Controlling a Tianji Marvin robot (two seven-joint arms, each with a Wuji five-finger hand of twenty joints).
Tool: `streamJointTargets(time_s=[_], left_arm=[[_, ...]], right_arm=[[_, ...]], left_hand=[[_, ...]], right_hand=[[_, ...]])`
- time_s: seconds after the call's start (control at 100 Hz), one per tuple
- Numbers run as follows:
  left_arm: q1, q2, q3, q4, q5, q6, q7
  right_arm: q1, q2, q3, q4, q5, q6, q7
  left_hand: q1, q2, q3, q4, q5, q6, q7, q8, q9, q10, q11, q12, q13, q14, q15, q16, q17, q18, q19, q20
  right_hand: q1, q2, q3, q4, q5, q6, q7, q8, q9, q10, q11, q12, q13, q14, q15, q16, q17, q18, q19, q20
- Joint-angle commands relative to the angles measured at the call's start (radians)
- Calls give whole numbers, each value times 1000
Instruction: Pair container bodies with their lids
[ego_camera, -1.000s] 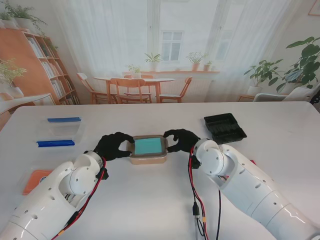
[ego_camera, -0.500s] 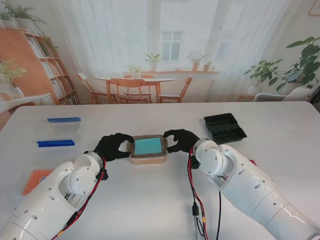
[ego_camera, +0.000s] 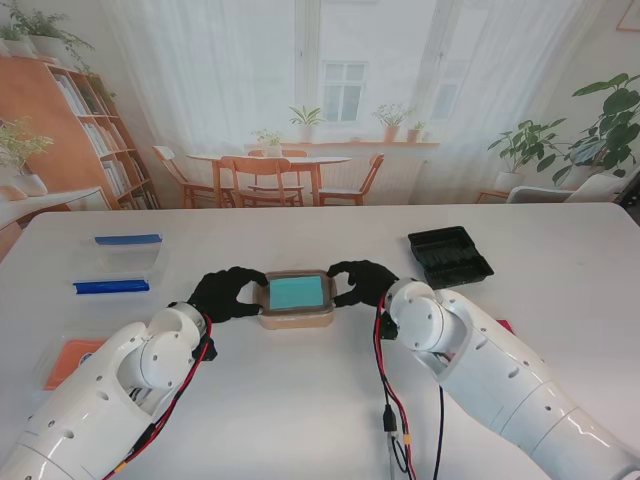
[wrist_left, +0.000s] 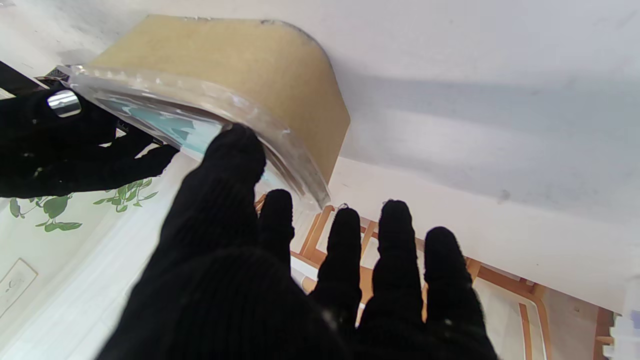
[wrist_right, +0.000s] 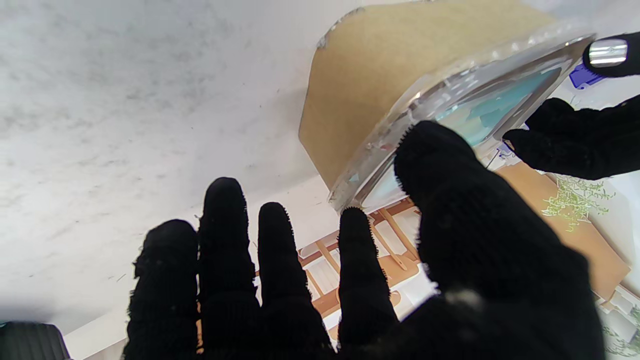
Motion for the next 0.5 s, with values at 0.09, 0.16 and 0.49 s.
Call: streamJointTargets(time_s=[0.09,0.16,0.49], left_arm=[[2,-1,6,4,-6,6,-6],[0,-1,7,5,-7,9,-10],[-1,0,11,4,-9,18,-17]], right_arm=[[-6,-2,-1,5,2,8,15],[-7,-2,0,6,0,7,12],[-16,-6,-4,15,-17,1,-18]], left_hand=[[8,-7,4,5,-34,-18,-10,-10,-30,-34,-18,-4,-41,-24,-10,-15,-21,-36,-28,26],[9,-8,3,6,-37,-19,-11,-10,-30,-33,-19,-4,-42,-24,-11,-15,-21,-37,-30,28],[11,-11,1,8,-39,-19,-11,-10,-30,-33,-25,-3,-41,-24,-12,-14,-20,-37,-38,37]], right_hand=[[-9,-19,-8,1,-13,23,9,17,-38,-3,12,19,-24,-26,27,16,-8,-31,39,29],[-7,-20,-8,1,-14,24,9,17,-42,-4,12,19,-28,-27,26,15,-10,-32,38,29],[-4,-15,-8,3,-25,19,12,22,-59,-7,24,23,-39,-33,30,15,-13,-35,36,31]])
